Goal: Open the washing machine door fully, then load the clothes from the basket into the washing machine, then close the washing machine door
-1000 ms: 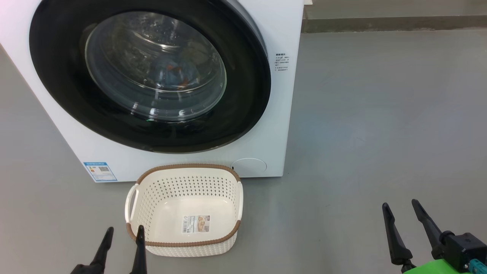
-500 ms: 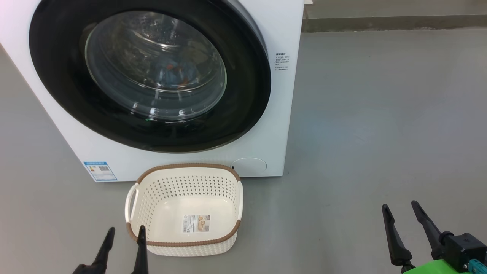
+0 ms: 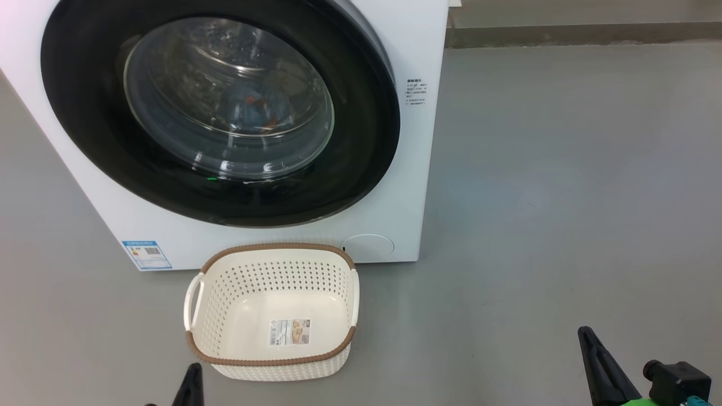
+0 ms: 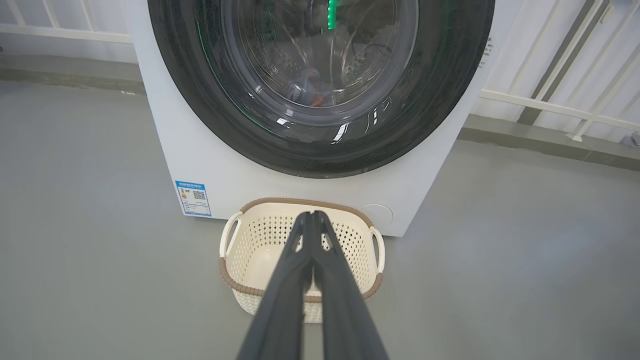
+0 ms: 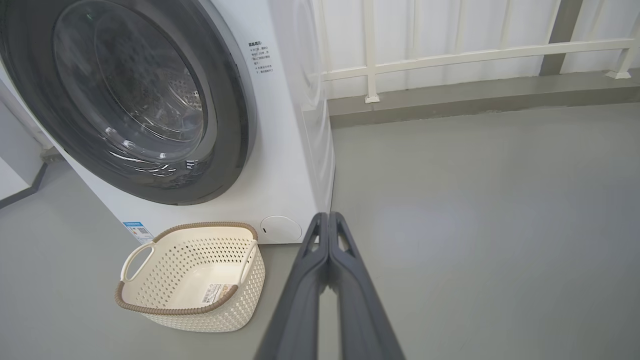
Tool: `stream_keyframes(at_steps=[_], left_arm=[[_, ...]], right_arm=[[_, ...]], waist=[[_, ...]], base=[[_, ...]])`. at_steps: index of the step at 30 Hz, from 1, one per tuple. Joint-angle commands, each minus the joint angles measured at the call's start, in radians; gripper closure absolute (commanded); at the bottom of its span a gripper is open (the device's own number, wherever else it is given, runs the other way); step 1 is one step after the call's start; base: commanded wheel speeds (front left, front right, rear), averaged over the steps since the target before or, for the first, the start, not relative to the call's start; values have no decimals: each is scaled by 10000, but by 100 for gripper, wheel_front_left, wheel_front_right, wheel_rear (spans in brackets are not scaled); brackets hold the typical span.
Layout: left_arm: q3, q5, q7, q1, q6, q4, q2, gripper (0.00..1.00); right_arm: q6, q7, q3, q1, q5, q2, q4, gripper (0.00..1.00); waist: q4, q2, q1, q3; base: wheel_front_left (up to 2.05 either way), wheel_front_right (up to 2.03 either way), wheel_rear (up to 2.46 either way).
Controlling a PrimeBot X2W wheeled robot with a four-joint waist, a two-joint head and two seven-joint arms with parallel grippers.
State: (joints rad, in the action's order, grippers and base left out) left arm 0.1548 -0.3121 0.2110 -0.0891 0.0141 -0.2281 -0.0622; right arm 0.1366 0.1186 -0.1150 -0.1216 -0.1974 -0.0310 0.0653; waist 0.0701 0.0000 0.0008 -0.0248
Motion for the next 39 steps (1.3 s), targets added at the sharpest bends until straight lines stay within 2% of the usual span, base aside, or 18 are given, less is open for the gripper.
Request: stream_keyframes(at_steps=[1,5,39], left_arm=[[-161,-325,-63,277,-68,202,-81,100],[-246,-759,-170,340,-116,186,-74,100],[-983,-4445,-1098,835,-518,77,-16,100]], right_arm=[[-4,-47,-16,258,-360,-44,-187,100],[-6,-118,-8,331,-833,-49,-117,100],[-22,-779,0,925,-4843,-92,459,100]], waist=[[-11,0,7,4],[-35,0,-7,32],[-236,0,-8,108]], base=[[0,0,0],[0,0,0],[0,0,0]])
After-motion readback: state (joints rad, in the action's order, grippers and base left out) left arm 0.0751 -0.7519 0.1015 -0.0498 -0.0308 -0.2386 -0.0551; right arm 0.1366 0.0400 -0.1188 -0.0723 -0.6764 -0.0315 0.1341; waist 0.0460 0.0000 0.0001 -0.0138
